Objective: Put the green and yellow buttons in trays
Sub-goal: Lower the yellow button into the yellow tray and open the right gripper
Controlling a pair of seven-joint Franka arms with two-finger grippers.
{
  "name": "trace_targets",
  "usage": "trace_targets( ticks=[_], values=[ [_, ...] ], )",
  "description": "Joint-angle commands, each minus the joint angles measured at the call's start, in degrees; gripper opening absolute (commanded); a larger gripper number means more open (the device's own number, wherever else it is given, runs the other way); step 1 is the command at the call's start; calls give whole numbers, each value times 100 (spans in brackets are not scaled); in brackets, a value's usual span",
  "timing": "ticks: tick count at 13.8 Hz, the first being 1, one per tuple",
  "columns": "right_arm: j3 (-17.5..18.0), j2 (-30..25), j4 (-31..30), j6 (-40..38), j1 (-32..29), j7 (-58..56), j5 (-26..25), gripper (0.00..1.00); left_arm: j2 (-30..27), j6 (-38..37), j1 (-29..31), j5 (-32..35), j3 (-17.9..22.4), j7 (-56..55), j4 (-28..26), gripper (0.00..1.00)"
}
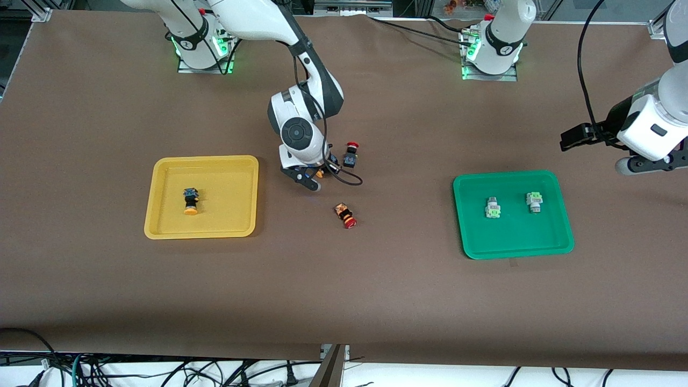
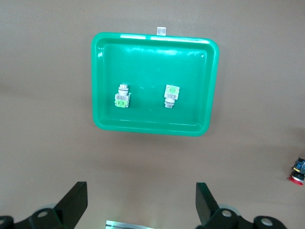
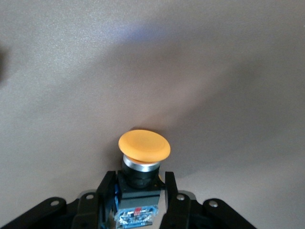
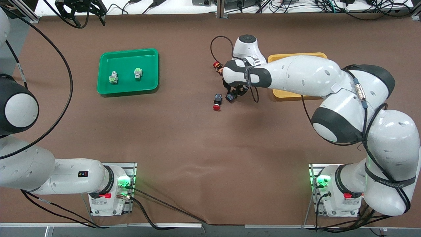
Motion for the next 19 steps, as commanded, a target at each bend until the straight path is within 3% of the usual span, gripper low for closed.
trace_targets(
  ticks=[1, 4, 8, 11, 17, 18, 19],
  values=[
    [-60, -84, -82, 6, 5, -162, 139, 22, 45, 52, -70, -57, 54, 173, 154, 100],
    [-489, -206, -12, -659, 5, -669, 104, 22, 186, 43, -70, -57, 10, 173, 393, 100],
    [-1481, -277, 85, -1705, 5, -2363, 52, 22, 239, 44, -70, -57, 19, 173, 437, 100],
    [-2185, -251, 94, -2041, -30, -3708, -80, 22, 239, 44, -53, -39, 28, 173, 446, 100],
    [-2293, 74, 41, -1971, -863, -5004, -134, 28, 248, 44, -44, -4, 28, 199, 569, 100],
    [-2293, 74, 41, -1989, -926, -4970, -107, 34, 248, 44, -35, -4, 28, 199, 569, 100],
    [-2293, 74, 50, -1989, -935, -4926, -89, 52, 248, 44, -17, -4, 19, 208, 569, 100]
  ],
)
